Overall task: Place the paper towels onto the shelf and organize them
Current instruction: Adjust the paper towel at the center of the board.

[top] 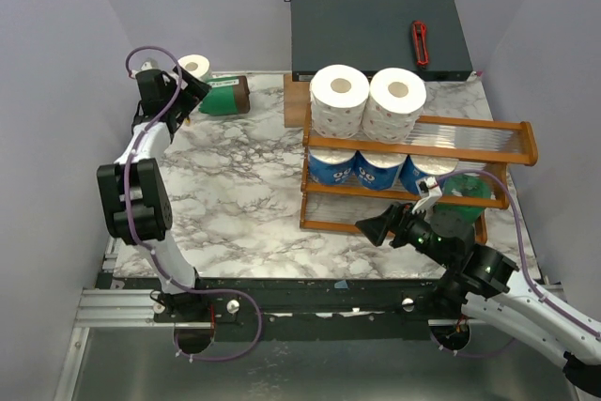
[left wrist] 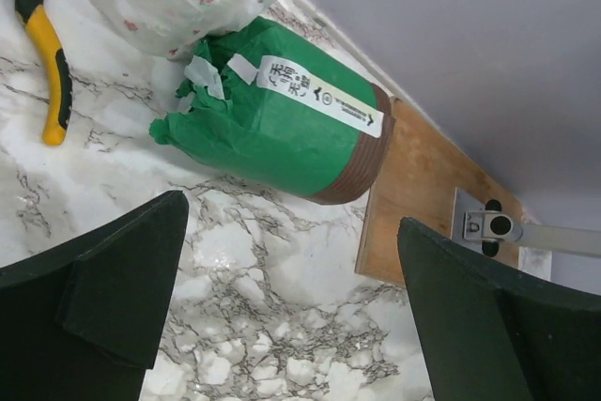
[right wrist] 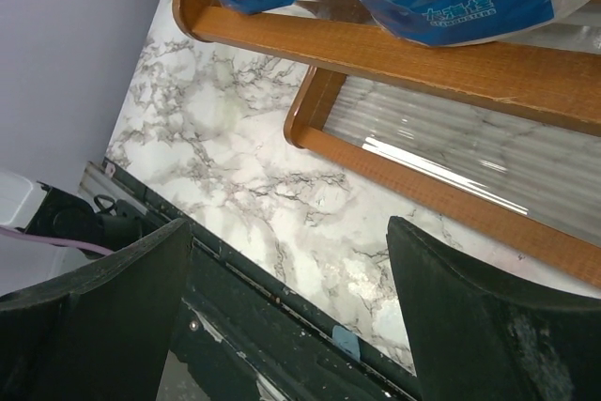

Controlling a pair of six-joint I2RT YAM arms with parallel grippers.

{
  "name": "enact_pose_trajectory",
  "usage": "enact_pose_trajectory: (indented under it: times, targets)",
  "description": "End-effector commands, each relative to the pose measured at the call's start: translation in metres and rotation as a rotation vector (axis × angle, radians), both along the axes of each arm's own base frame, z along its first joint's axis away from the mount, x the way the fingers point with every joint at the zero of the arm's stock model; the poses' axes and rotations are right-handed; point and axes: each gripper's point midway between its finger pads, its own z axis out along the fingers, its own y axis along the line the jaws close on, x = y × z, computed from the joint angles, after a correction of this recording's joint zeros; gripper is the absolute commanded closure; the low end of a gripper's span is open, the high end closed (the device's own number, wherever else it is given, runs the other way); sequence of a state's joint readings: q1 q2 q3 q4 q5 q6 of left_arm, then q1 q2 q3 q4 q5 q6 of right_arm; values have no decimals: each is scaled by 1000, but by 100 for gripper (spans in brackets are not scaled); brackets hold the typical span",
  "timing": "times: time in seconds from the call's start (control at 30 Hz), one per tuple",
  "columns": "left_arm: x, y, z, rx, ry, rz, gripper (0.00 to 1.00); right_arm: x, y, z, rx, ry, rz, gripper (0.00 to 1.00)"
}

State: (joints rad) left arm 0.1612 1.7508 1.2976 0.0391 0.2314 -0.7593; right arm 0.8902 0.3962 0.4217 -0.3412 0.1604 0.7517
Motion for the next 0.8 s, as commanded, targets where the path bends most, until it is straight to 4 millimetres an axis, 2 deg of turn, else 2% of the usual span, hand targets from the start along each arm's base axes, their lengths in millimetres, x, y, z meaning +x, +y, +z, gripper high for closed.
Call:
enact_pose_trajectory:
  times: [0.0,0.13,0.3,0.57,0.77]
  targets:
    - [33,-9,2,-77,-76,-148,2,-1,-1,-6,-8,10,-2,12]
    - [53,-9,-11,-99,-42,-170,1,0,-1,-5,0,-5,-2,12]
    - [70,-5,-16,-125,-45,-149,1,3,-4,-3,0,-18,-21,12]
    - [81,4,-42,-100,17,-92,2,5,-6,-7,-9,-12,-38,11]
    - [90,-14,-56,-110,83,-118,1,5,-6,-7,-12,-15,-39,11]
